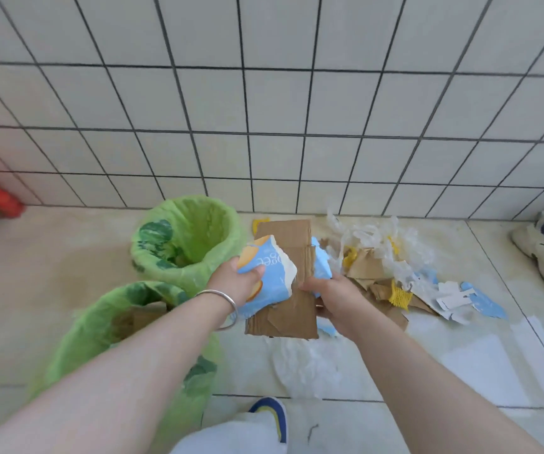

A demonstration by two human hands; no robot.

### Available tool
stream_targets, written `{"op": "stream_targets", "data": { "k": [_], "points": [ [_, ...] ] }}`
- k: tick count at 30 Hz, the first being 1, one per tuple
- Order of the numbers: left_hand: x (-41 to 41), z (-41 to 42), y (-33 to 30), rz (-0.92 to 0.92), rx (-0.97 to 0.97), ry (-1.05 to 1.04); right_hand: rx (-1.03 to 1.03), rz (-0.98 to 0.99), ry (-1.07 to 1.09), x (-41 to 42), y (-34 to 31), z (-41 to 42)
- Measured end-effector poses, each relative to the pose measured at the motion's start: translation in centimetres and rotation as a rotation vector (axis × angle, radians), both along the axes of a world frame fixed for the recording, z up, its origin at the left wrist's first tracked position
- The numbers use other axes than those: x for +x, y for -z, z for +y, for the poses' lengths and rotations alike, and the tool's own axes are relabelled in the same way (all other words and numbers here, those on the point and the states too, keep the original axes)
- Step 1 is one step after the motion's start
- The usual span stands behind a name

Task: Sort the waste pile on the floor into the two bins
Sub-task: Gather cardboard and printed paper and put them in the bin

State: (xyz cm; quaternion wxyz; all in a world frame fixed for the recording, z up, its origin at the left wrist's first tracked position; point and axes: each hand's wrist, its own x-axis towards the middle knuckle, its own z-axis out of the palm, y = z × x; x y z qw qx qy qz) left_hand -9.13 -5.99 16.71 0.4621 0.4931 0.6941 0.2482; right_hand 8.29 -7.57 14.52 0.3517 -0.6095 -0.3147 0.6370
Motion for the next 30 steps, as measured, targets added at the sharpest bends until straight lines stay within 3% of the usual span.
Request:
{"op": "stream_targets", "data": {
  "k": [9, 15, 18, 22, 30],
  "points": [
    [-9.4, -5.6, -8.7, 0.029, 0.04, -0.065, 0.113, -0.114, -0.126, -8.7, -9.5, -3.2],
    [-12.5, -8.5, -9.2, -0.079, 0.031, -0.136, 0.211, -0.172, -0.12, -12.7, -10.8, -4.4],
    [-15.1, -9.4, -7.7, -0.073, 0.084, -0.245, 0.191, -0.183, -0.075, -15.3, -10.0, -4.3],
    [-18.6, -9.2, -6.1, 0.084, 0.105, -0.434, 0.127, -0.233, -0.06, -18.5, -7.9, -4.3],
    [-20.0, -4.3, -0.7, 0.1, -0.009, -0.375, 0.032, -0.392, -0.046, -22.3, -0.8, -3.1]
  ]
}}
